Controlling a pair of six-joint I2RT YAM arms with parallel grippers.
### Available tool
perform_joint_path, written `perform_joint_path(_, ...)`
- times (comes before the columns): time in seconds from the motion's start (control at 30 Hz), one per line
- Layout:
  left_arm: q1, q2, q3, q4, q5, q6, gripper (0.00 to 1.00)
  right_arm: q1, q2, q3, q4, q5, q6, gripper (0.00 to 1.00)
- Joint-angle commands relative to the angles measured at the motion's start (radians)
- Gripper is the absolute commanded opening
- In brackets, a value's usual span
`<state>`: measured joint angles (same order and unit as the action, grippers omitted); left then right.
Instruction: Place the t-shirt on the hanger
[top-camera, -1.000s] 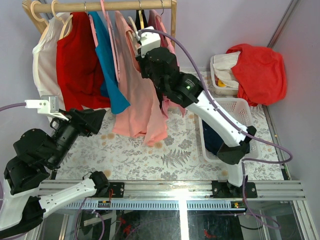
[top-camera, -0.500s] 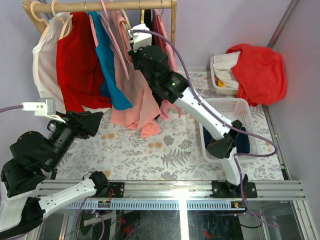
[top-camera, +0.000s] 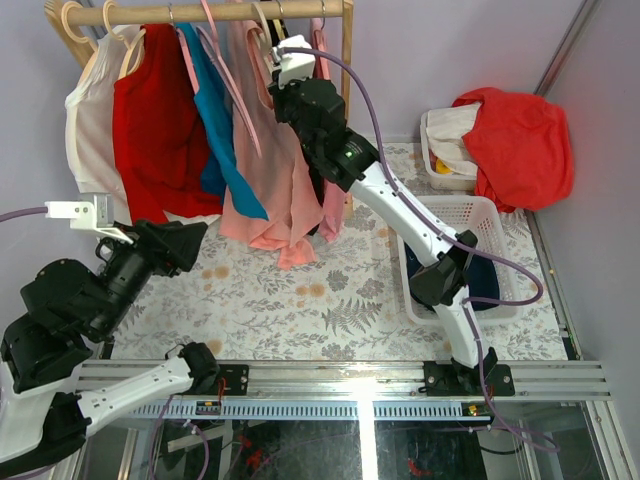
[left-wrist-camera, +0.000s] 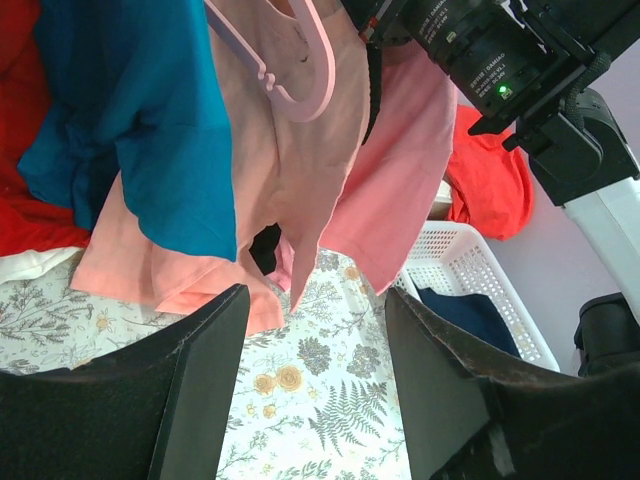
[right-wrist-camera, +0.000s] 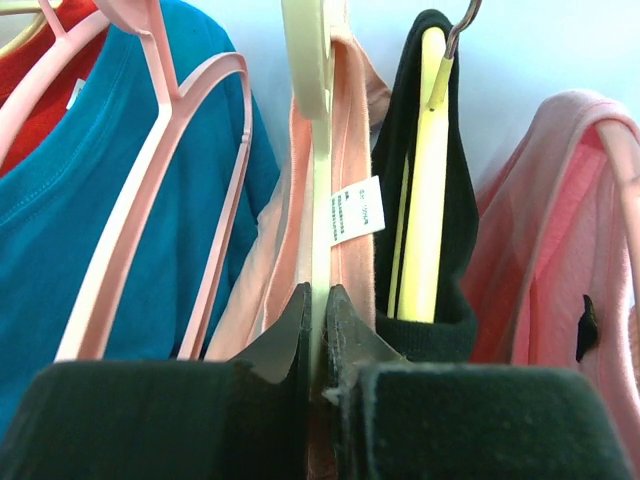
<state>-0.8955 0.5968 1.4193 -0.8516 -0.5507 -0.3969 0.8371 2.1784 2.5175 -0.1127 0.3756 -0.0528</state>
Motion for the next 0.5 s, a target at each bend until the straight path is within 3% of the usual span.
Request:
perform_joint_path(0.0,0.007,0.031,0.024,0.009,-0.002,0.015,0.57,-0.033,-0.014,0.072,0.235,-0.048,0.019,0.00)
perform_joint_path(0.47,0.007,0.061,0.054,-0.001,0.014,-0.005,0.56,-0.105,0.020,0.073,0.309,-0.115,0.093,0.00)
